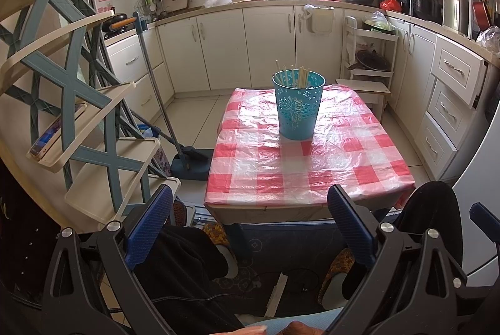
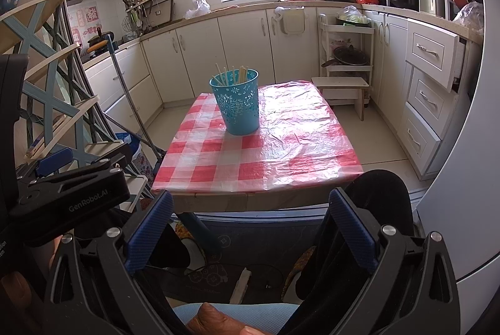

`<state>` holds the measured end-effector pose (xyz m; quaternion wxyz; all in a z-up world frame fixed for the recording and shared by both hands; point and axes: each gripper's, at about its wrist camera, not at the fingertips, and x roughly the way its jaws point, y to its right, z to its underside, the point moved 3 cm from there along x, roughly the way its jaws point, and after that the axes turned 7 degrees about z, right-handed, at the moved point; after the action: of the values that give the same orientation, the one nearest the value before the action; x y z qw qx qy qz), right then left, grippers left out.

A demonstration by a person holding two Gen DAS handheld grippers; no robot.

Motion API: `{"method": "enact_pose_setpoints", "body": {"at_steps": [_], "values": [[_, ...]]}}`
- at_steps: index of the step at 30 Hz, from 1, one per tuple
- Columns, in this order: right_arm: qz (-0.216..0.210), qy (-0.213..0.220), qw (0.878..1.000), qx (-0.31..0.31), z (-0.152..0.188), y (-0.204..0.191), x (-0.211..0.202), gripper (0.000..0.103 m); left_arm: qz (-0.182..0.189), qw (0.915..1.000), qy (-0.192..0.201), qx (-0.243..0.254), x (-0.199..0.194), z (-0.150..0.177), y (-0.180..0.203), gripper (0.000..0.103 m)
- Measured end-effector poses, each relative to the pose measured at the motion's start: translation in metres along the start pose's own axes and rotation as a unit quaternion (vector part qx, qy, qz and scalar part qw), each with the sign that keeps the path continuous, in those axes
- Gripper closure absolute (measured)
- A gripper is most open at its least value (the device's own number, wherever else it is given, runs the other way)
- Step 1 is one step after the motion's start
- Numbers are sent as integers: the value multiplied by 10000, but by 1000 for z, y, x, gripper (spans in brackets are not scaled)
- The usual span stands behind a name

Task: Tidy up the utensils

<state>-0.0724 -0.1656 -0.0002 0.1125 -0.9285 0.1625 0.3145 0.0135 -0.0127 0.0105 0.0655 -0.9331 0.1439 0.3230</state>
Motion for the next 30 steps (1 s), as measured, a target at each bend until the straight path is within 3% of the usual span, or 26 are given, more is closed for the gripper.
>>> {"method": "enact_pose_setpoints", "body": {"at_steps": [30], "values": [[-13, -66, 10000, -40, 10, 3, 11, 7, 53, 10000, -53, 51, 7, 4, -1, 8]]}}
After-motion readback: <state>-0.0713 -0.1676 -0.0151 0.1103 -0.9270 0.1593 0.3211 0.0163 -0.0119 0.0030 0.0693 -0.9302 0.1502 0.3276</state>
